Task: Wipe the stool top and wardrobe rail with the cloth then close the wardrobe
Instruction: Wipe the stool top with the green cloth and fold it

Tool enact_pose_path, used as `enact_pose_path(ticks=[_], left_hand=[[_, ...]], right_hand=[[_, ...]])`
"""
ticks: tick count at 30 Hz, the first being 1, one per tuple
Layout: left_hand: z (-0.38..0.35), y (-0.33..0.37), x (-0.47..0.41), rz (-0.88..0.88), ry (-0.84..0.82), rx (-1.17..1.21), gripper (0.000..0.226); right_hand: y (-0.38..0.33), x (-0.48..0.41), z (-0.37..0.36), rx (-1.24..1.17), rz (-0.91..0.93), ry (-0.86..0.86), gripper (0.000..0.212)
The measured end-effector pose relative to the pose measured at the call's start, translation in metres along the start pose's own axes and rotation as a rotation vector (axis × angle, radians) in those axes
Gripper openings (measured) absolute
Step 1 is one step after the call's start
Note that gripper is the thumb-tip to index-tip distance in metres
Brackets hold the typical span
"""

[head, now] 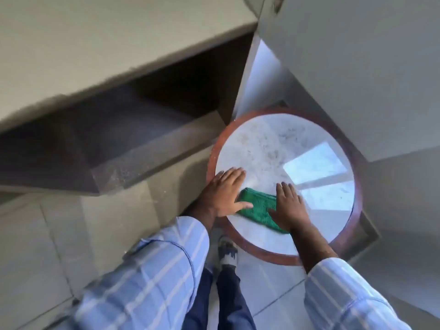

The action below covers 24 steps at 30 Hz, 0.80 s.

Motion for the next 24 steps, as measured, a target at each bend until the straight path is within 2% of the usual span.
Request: enact_pose_path(ticks=[3,5,10,12,15,17,20,24], left_hand=[[-0.066,0.006,-0.017,0.032,-0.151,0.003,0.091],[-0.096,0.01,-0.027,0.059,-0.177,0.008,0.083],[-0.119,0.016,-0.053,0.11,-0.069,-0.077,0.067],[-0.116,0.02,-0.059,0.143,-0.041,-0.068,0.059],[-0.115,0.012,-0.066,0.259,-0.125,0.109,0.034],[-0.104,0.0,-0.063,0.341,-0.169,0.277,0.031],[-0.061,-0.021,-0.055,0.398,-0.127,0.443,0.03],[0.024,-0.053,-0.037,0.434,-0.015,0.5,0.027]], right_hand=[[0.031,-0.019,-0.037,0.024,-0.071,-0.05,0.08],[0.043,-0.026,-0.053,0.001,-0.082,-0.045,0.077],[0.058,-0.042,-0.07,-0.048,-0.062,0.063,0.08],[0.061,-0.044,-0.071,-0.096,-0.073,0.058,0.066],[0.059,-0.053,-0.069,-0.116,-0.078,-0.021,0.035],[0.05,-0.054,-0.056,-0.166,-0.067,-0.047,0.028],[0.023,-0.05,-0.017,-0.251,-0.009,-0.049,0.027],[-0.029,-0.039,0.061,-0.32,0.112,0.037,0.025]])
Point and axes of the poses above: each hand's wrist, its own x-axis away from the middle knuckle, its own z-axis out of the back of the hand, y = z × x, the point moved 8 cm from there along -x, towards the middle knuckle, and after that the axes turned 2 degrees about z, right-handed, at the moved point
